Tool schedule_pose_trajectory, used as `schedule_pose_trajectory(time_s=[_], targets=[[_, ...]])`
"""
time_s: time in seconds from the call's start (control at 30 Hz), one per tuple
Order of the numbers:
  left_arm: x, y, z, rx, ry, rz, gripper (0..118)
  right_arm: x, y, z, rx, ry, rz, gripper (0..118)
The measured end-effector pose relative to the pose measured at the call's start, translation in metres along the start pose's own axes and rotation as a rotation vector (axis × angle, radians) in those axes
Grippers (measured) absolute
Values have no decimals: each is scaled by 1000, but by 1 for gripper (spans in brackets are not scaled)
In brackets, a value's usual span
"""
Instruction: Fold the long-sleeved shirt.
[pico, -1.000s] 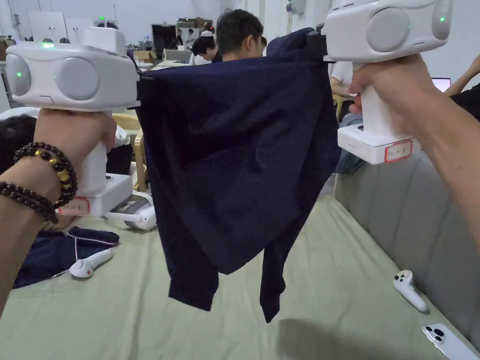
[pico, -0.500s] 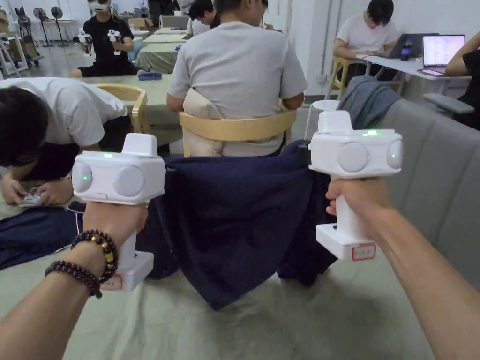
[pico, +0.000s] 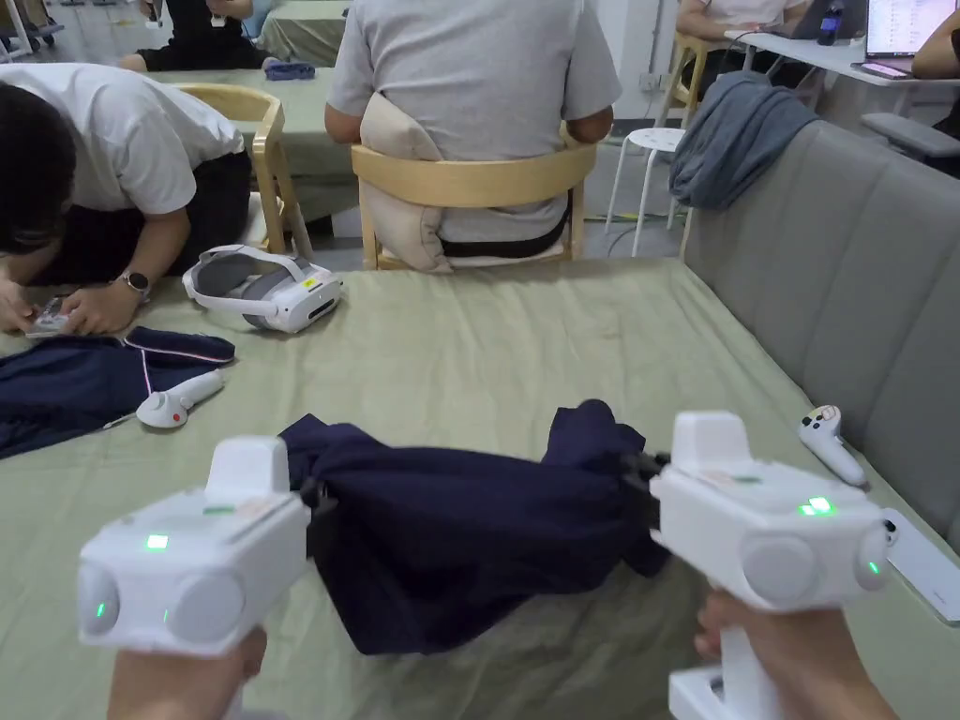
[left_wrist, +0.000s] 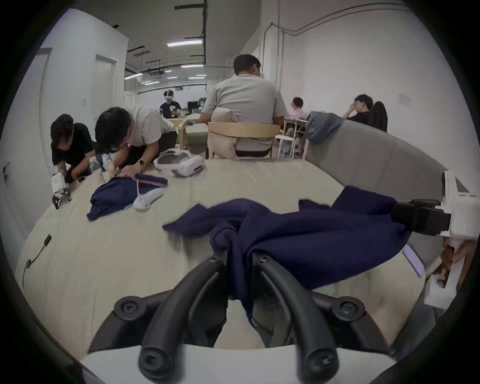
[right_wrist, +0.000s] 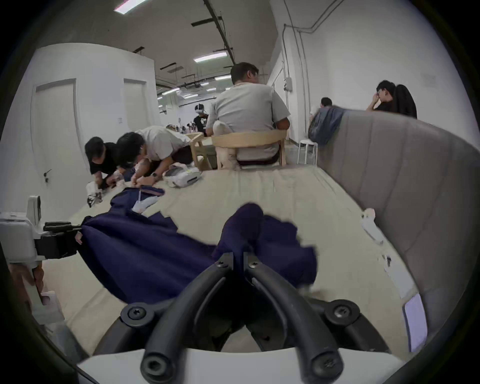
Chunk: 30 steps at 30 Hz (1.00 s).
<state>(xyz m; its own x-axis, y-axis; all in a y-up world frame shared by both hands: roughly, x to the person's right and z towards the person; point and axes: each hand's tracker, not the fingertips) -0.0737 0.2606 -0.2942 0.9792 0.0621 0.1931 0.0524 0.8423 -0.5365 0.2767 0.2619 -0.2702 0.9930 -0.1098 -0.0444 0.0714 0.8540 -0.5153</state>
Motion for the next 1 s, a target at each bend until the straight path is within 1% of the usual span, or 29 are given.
schedule_pose_trajectory(time_s=[0.07,0.13,0.23,0.3,0.33,0.37,0.4,0.43,0.47,0.5,0.53,0.57,0.6,0.63,0.67,0.7,0.73,0.77,0.83,0.87,0.9,0.93,1.0], targets=[[4,-43,23,-75,0,10,20,3,-43,20,-85,17,-24,5],[9,-95,25,-186,2,17,20,6,-84,25,-209,-2,-72,5],[17,-158,9,-361,-6,15,20,12,-140,5,-382,-44,-122,5],[16,-184,1,-394,-11,39,20,16,-166,-11,-459,-50,-127,5],[14,-186,1,-360,-15,41,21,13,-167,-10,-473,-54,-121,5],[17,-179,11,-346,-21,53,30,13,-168,-10,-478,-53,-118,9],[16,-174,17,-310,-37,81,48,13,-162,-2,-457,-47,-129,21],[13,-167,23,-312,-42,82,86,13,-156,7,-439,-33,-165,57],[11,-162,29,-307,-50,76,109,13,-148,17,-425,-20,-176,93],[8,-153,38,-290,-54,69,108,12,-141,26,-411,-22,-168,118],[4,-145,50,-187,-35,55,104,12,-135,35,-380,-33,-154,114],[2,-139,56,-186,-61,51,104,10,-126,54,-280,-31,-145,107],[0,-133,60,-195,-48,49,98,15,-125,58,-255,-35,-119,94],[-11,-138,55,-209,-45,53,68,16,-121,63,-251,-67,-114,55],[-16,-138,57,-206,-33,60,25,17,-117,68,-254,-82,-121,14],[-19,-136,58,-182,-37,61,7,17,-115,69,-249,-96,-125,1],[-20,-136,56,-164,-29,58,5,23,-107,65,-246,-114,-130,1],[-12,-119,63,-153,-15,48,5,27,-102,66,-232,-115,-150,1],[-13,-100,65,-153,-31,47,5,35,-92,60,-229,-92,-165,1],[-13,-92,65,-155,-47,60,5,37,-88,51,-236,-74,-147,2],[-15,-108,52,-148,-52,64,5,40,-83,44,-229,-96,-153,10],[-15,-106,48,-139,-58,62,5,44,-79,34,-228,-109,-154,36],[-15,-95,36,-132,-69,44,5,56,-73,6,-276,-135,-129,107]])
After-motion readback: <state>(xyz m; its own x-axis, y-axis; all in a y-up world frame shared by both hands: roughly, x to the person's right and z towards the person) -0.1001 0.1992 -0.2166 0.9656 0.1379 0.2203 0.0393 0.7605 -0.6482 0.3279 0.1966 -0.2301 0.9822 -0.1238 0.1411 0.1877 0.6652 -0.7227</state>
